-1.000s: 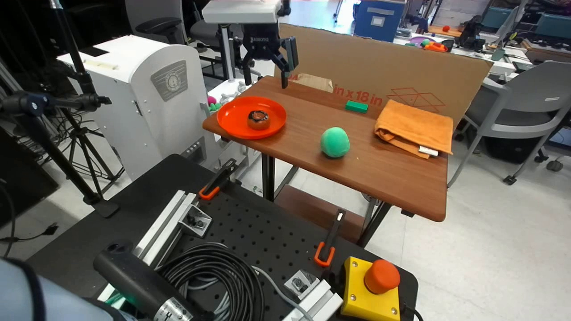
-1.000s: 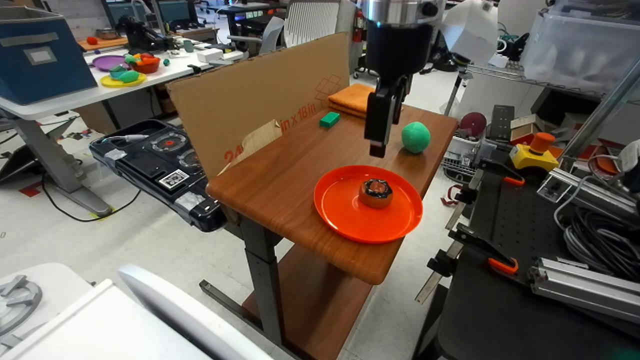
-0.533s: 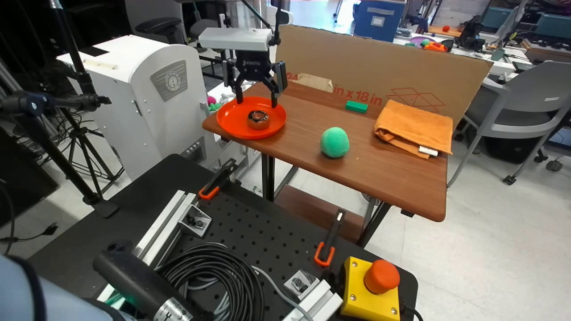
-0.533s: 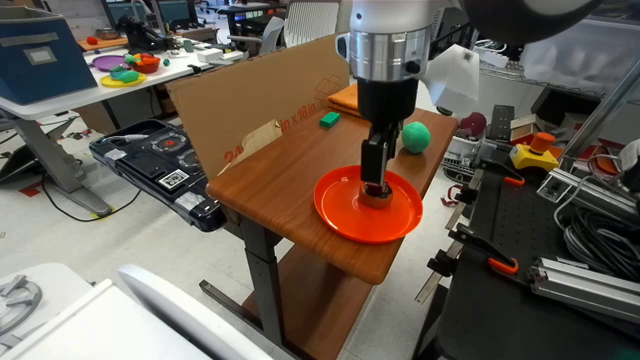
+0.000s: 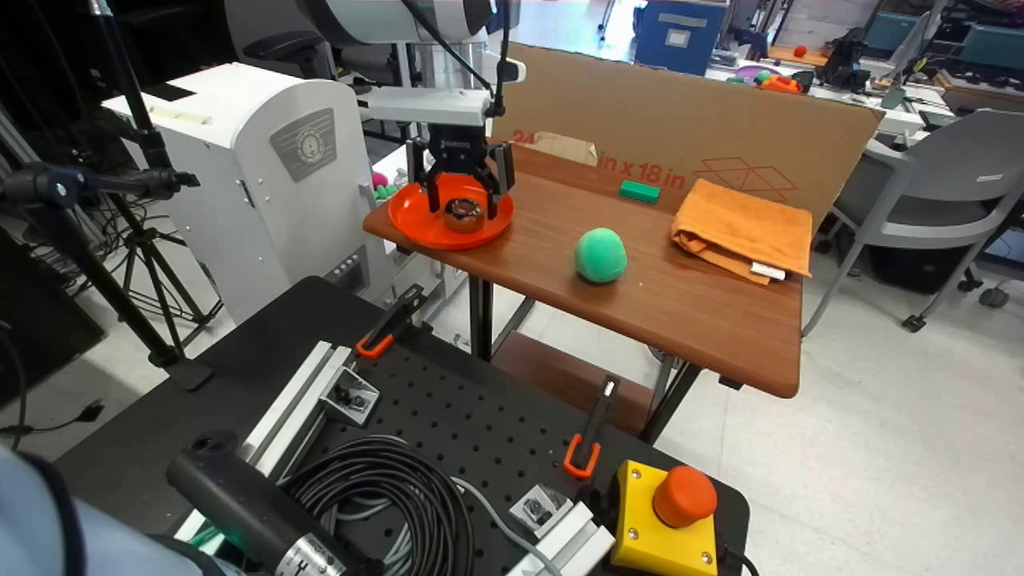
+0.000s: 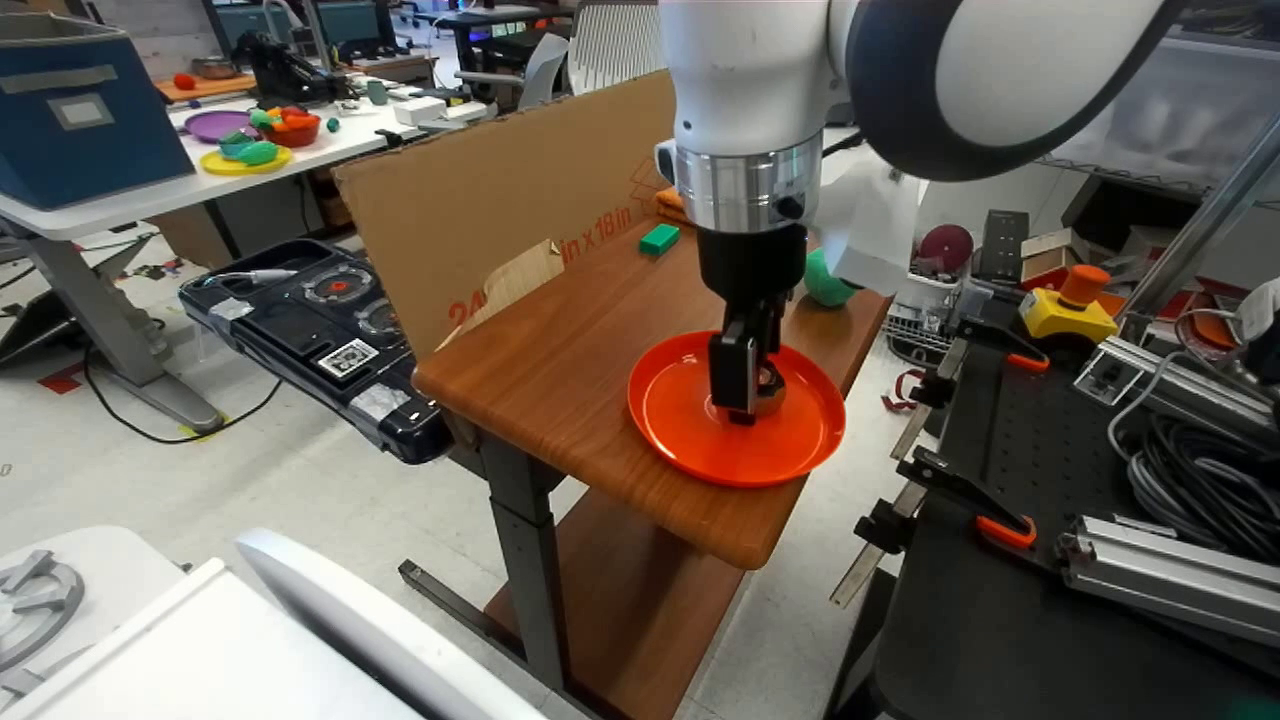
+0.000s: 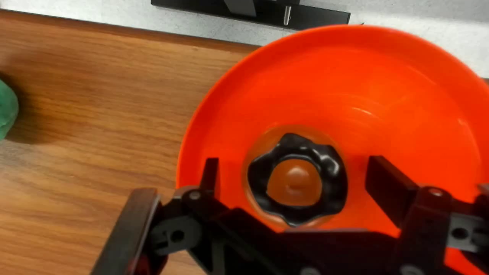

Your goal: Remove the donut from the plate

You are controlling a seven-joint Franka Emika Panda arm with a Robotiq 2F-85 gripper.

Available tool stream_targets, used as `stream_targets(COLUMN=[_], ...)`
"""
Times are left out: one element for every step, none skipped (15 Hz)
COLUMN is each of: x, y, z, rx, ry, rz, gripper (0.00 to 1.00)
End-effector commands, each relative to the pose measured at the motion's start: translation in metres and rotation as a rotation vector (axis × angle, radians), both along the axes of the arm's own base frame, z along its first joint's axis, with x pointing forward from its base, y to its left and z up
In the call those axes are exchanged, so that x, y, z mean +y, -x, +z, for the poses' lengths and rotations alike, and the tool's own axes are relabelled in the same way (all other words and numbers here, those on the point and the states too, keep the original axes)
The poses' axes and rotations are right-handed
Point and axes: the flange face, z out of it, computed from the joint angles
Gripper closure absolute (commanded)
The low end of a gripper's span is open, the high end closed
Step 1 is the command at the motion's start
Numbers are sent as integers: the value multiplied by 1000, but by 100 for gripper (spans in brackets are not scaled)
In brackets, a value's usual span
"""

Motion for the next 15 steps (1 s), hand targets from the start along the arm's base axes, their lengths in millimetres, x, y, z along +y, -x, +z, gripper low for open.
stream_targets(x=[7, 8, 10, 12, 13, 15, 16, 17, 17, 16, 13, 11, 5, -2, -11], y=[-12, -13, -13, -13, -12, -10, -7, -5, -4, -8, -18, -28, -40, -57, -72], z=[-11, -13, -13, -9, -3, 7, 21, 31, 45, 60, 74, 87, 99, 109, 116], rx=[-1, -1, -2, -6, -16, -28, -37, -42, -49, -57, -63, -75, -83, -93, -102], ry=[31, 33, 34, 31, 25, 10, -9, -23, -40, -56, -72, -84, -92, -95, -98], rz=[8, 9, 12, 16, 19, 23, 29, 33, 35, 29, 9, -13, -38, -71, -98], gripper=[35, 42, 51, 55, 55, 55, 56, 57, 58, 58, 58, 58, 58, 58, 58])
